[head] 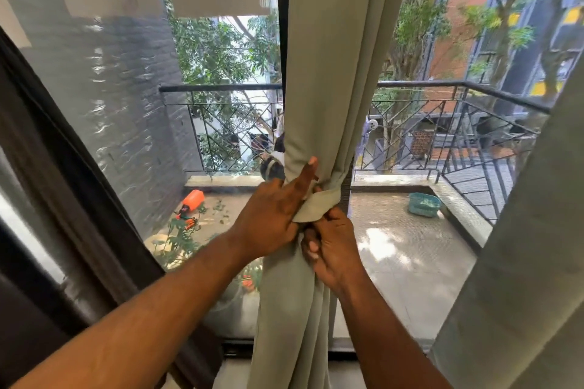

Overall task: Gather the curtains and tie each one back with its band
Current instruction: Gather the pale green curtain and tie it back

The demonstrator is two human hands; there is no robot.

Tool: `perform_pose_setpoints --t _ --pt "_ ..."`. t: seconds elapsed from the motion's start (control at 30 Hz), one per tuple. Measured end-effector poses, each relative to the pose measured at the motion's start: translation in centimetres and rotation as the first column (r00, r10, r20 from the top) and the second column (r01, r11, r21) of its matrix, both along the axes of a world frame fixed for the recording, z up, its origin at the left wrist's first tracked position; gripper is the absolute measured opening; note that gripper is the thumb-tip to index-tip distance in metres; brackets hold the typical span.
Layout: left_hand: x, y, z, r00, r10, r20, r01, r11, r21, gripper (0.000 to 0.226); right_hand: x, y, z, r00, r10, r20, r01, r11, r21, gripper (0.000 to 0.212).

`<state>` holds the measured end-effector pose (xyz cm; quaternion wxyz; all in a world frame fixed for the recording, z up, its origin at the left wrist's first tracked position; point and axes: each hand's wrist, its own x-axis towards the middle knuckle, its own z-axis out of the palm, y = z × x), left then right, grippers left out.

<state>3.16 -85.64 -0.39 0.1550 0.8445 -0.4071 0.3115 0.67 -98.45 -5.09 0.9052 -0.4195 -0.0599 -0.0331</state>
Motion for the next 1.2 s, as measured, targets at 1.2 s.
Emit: perform_pose_setpoints --t 1.2 --pt "4.6 -3.2 -1.9 0.23 -0.583 -0.779 -0.071 0.788 -0.611 0.076 -3.8 -4.4 -6.3 0.982 -0.108 -0.156 0.077 0.978 -0.196 0.01"
